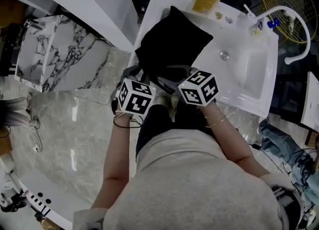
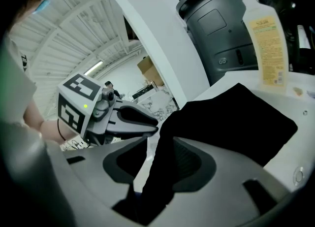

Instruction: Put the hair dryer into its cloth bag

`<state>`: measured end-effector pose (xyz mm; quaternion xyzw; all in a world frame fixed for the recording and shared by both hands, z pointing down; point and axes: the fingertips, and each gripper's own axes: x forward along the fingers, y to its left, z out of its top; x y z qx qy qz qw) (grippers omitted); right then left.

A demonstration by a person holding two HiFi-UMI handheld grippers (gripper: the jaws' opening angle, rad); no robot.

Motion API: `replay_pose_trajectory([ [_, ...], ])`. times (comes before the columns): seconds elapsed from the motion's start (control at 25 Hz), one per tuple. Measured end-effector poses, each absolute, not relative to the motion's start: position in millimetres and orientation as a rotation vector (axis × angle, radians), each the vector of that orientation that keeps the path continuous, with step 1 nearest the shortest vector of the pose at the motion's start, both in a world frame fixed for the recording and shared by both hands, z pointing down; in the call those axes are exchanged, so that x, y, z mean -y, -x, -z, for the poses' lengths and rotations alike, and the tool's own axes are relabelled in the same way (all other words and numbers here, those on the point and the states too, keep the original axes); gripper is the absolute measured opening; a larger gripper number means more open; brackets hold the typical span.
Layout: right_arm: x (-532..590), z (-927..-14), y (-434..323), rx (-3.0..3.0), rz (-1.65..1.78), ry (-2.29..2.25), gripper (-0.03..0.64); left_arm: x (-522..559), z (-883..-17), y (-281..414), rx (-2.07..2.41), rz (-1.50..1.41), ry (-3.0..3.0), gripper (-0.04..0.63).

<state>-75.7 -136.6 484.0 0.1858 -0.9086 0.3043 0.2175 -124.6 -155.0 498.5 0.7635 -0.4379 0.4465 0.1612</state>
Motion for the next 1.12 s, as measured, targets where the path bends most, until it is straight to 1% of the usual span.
replay_pose_trajectory([
  [0.04,133.2,-484.9,75.3,2.505,-0.829,-0.49,0.151,153.9,-495.1,129.2,1.269,-1.259,-2.173,0.057],
  [0.16,125.3,-484.8,72.8,2.487,-0.788,-0.439,0.167,150.0,-484.2,136.0,1.308,-1.196,-2.167,0.057],
  [0.44,128.4,-450.4,68.4,2.545,-0.595,-0.437,0.158,150.9,-448.4,130.5,1.367,-0.889,-2.187,0.055],
  [0.56,140.0,-426.8,67.6,2.61,-0.456,-0.489,0.115,157.9,-422.5,126.4,1.419,-0.722,-2.21,0.055],
  [0.72,153.3,-394.9,64.8,2.702,-0.442,-0.565,0.079,164.8,-394.9,121.0,1.462,-0.555,-2.231,0.055],
  [0.8,158.4,-378.9,64.5,2.756,-0.476,-0.591,0.019,168.1,-385.1,117.0,1.474,-0.486,-2.235,0.055],
  [0.84,160.1,-371.5,65.3,2.783,-0.5,-0.593,0.0,169.8,-381.0,114.6,1.481,-0.456,-2.238,0.055],
  [1.0,160.8,-337.3,67.3,2.918,-0.549,-0.584,-0.002,172.6,-365.6,100.0,1.475,-0.355,-2.271,0.048],
  [1.12,160.6,-303.4,63.1,3.042,-0.5,-0.652,-0.002,168.9,-352.4,90.5,1.435,-0.243,-2.283,0.037],
])
